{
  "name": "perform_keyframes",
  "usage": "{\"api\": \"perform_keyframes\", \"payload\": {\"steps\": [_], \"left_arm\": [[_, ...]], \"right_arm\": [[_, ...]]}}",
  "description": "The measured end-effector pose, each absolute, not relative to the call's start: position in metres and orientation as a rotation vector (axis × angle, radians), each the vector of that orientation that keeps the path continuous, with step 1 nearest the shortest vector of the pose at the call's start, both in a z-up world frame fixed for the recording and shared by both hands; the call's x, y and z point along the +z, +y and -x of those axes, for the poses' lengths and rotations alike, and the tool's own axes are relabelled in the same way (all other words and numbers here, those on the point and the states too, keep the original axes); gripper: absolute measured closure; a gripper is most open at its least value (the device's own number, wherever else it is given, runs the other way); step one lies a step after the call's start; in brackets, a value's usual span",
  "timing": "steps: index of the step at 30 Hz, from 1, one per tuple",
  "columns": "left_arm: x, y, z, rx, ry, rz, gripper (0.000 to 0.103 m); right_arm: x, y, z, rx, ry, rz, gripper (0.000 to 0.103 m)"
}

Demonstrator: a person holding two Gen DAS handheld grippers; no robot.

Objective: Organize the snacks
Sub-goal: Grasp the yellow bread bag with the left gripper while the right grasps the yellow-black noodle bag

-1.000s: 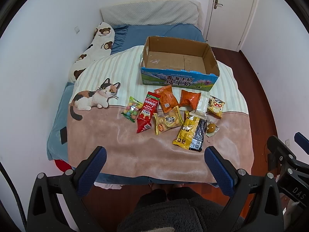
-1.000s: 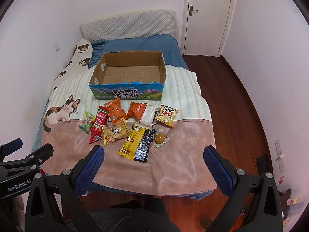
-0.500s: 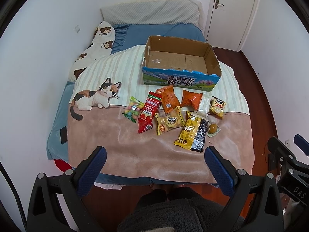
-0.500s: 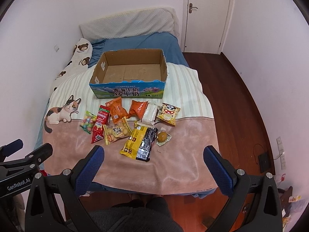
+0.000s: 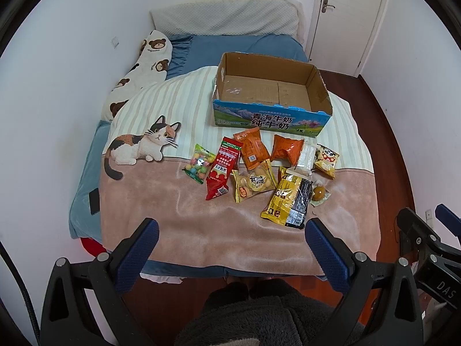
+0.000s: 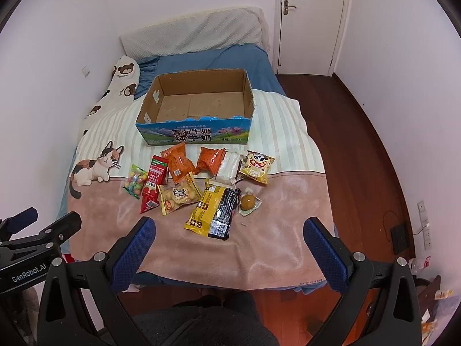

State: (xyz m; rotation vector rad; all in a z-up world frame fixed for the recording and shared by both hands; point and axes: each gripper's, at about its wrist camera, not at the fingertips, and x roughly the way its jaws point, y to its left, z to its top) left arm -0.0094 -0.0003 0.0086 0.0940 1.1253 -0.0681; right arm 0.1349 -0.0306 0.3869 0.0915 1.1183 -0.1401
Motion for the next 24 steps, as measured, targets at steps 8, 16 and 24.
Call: {"api": "perform_keyframes", "payload": {"steps": [8, 16, 24], "left_arm": [[-0.012, -0.001, -0.009, -0.034, 1.112, -0.114, 0.000], [-0.071, -0.003, -0.052, 0.001, 1.160, -0.133, 0.000], [-0.166, 0.002, -0.109, 0.077, 1.297, -0.209, 0.000]], "right_arm": [[0.367, -0.037, -0.148, -0.135, 1.150, -0.116, 0.000], [0.310, -0.044, -0.177, -0.140, 1.209, -0.128, 0.000], [0.179, -0.058, -0.239, -0.145, 1.375, -0.224, 0.000]]}}
